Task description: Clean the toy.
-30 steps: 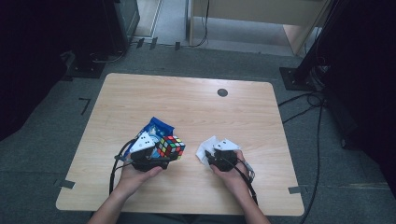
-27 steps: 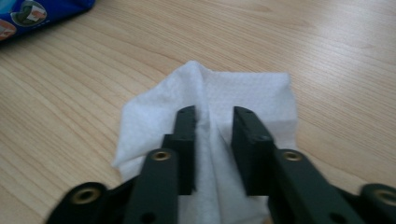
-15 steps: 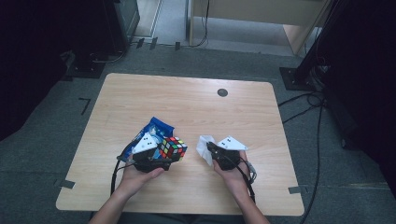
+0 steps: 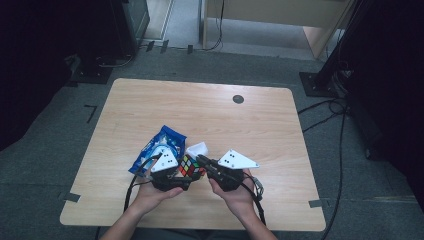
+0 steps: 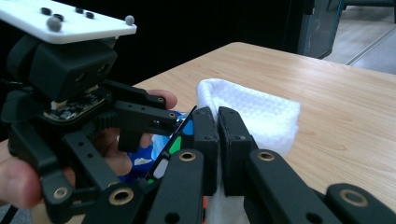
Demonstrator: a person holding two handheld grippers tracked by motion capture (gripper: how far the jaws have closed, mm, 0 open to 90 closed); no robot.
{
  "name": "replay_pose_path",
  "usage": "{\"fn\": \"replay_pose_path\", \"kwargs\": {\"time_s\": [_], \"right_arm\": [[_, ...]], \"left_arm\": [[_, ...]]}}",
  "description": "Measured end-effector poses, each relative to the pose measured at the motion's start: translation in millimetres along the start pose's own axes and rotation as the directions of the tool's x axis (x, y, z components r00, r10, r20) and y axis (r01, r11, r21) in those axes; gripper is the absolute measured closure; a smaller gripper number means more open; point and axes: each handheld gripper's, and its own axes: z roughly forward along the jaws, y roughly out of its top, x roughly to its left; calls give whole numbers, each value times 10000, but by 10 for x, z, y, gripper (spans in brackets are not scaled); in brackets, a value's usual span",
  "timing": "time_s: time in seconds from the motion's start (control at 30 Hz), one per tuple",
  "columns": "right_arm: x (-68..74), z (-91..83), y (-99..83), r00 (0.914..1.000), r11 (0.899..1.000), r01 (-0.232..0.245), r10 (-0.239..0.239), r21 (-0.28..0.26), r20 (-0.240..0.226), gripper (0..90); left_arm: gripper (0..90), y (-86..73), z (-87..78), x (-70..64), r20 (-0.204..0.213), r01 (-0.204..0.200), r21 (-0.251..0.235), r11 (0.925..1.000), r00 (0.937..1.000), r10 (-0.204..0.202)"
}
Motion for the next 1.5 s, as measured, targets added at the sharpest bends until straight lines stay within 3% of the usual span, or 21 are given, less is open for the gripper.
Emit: {"fn": "replay_pose_path", "kwargs": {"time_s": [0.23,0.33,0.47,0.6,0.7,0.8,0.87,0.93,1.13,1.23,1.33,1.5], "right_arm": [[-51,-8,7,9921,9943,-1037,1018,-231,-736,879],[16,-20,35,9900,9952,-945,911,-268,-1078,879],[60,-47,48,9906,9972,-699,661,-283,-1198,880],[-25,-78,19,9931,9964,-806,781,-249,-874,880],[-126,-73,-27,9935,9944,-1050,1044,-109,-452,880],[-194,-52,-66,9956,9956,-931,930,80,121,879],[-225,-35,-77,9921,9926,-1215,1212,77,319,879],[-221,-29,-66,9884,9885,-1511,1510,32,175,879],[38,-34,43,9943,9965,-824,812,-146,-697,879],[112,-71,90,9919,9971,-746,724,-165,-1042,879],[92,-91,88,9910,9968,-786,762,-168,-1103,879],[-65,-95,-5,9919,9939,-1101,1096,-52,-642,878]], "left_arm": [[338,0,16,-66,188,-431,-124,9990,9989,434],[338,-5,26,-75,137,-561,-57,9984,9983,561],[338,7,-17,-56,-12,-528,-181,9984,9986,527],[338,24,-94,6,13,-464,-378,9982,9989,465],[338,27,-105,-2,6,-586,-408,9974,9983,587],[339,26,-91,-25,172,-624,-432,9971,9979,632],[339,26,-76,-48,267,-691,-419,9967,9972,702],[339,27,-54,-63,220,-734,-308,9968,9970,741],[338,8,-13,-87,107,-894,-131,9959,9959,895],[338,16,-45,-64,87,-781,-276,9966,9969,783],[339,22,-89,-17,34,-683,-365,9970,9977,684],[338,31,-133,23,-65,-644,-416,9971,9979,642]]}}
